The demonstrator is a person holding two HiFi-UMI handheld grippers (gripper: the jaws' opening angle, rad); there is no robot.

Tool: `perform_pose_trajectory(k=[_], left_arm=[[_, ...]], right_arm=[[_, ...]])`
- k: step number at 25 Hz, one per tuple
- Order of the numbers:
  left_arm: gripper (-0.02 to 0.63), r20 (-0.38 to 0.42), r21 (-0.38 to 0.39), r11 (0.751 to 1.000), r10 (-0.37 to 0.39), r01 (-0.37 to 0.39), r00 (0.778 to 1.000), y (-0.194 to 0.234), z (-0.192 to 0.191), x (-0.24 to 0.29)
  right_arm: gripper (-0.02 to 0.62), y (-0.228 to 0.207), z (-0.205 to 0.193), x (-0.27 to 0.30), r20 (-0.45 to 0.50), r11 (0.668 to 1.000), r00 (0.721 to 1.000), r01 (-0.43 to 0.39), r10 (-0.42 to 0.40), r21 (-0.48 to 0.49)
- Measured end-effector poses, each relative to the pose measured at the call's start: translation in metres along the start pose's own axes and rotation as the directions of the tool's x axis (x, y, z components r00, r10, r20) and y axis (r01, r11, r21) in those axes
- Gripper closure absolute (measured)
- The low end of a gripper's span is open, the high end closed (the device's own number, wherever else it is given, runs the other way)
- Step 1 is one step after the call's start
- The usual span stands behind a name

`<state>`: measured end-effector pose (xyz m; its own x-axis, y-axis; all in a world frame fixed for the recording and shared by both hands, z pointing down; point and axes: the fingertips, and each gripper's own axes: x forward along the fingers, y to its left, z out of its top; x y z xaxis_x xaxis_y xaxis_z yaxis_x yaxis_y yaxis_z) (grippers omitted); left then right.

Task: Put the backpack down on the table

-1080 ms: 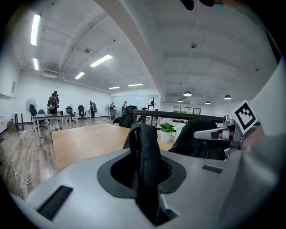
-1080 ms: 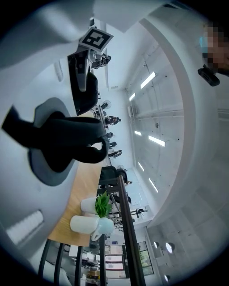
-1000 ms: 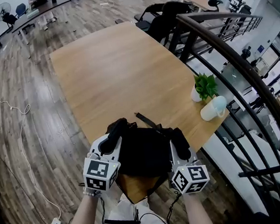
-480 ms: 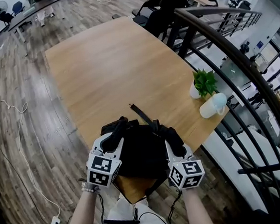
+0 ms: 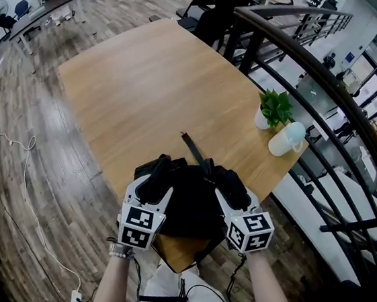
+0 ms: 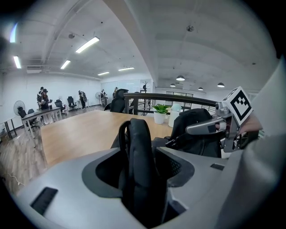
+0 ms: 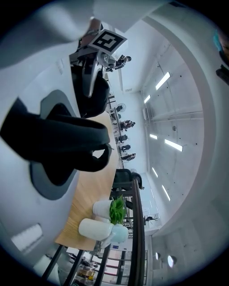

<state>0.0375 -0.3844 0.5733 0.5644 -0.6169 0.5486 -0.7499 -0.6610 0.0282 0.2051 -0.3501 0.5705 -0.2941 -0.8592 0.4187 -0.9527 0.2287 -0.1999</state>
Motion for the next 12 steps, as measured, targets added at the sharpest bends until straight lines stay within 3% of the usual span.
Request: perform_pose_trajectory(k=[12], left_arm=[[0.39,0.073,0.009,0.999,0.035,-0.036,0.997,0.003,0.03,-0.028]], right_arm=[[0.376,-0.007,0.03,-0.02,0.085,0.999,0.995,0.045,-0.046,0.014]])
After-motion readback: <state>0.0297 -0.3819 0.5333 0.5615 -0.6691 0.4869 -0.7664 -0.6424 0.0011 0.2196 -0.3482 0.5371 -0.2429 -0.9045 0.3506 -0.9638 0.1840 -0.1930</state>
